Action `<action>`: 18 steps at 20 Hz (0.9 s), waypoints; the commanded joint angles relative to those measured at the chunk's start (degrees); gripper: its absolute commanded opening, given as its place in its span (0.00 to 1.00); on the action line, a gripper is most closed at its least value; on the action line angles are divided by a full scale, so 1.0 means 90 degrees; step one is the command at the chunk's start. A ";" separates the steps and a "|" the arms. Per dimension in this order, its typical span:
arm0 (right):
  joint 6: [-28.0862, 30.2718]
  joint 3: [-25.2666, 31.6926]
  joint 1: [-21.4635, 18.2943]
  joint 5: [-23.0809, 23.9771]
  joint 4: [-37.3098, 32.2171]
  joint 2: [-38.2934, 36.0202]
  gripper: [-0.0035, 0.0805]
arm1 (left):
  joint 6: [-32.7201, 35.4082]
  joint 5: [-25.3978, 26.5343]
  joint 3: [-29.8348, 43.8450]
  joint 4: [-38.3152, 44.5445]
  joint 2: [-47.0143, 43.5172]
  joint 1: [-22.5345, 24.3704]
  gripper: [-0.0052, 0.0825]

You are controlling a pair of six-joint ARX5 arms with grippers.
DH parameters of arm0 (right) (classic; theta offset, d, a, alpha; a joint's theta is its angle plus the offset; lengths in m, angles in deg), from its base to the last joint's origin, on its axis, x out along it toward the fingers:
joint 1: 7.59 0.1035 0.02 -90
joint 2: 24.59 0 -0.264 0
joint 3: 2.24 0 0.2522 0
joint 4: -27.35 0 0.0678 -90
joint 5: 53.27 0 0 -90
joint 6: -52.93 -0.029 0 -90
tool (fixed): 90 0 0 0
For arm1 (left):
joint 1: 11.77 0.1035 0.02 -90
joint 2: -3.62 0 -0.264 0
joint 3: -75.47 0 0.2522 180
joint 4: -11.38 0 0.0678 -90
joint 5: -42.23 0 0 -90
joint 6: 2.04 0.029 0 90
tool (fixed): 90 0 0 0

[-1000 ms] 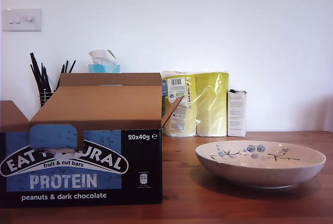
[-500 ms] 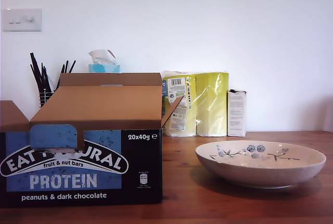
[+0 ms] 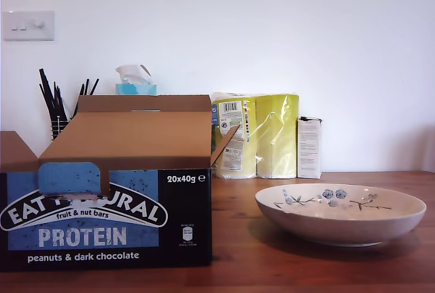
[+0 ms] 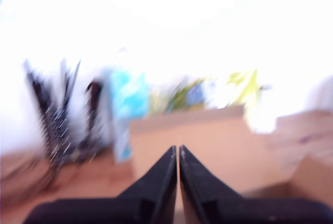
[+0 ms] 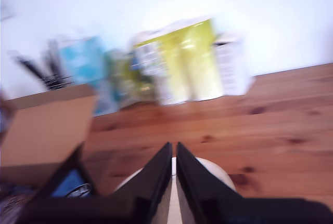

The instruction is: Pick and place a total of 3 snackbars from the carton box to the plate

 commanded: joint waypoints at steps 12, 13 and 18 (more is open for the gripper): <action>0.2135 -0.3456 0.1430 -0.0947 0.3383 0.2900 0.03 | 0.0561 -0.1066 -0.2618 -0.2460 0.3568 -0.0644 0.03; 0.2125 -0.3585 0.1583 -0.1069 0.3388 0.3126 0.03 | 0.0396 -0.1353 -0.2820 -0.2487 0.3963 -0.0746 0.03; 0.1503 -0.3684 0.1836 -0.1469 0.3089 0.3810 0.03 | 0.0143 -0.1792 -0.3823 -0.2572 0.5770 -0.1212 0.03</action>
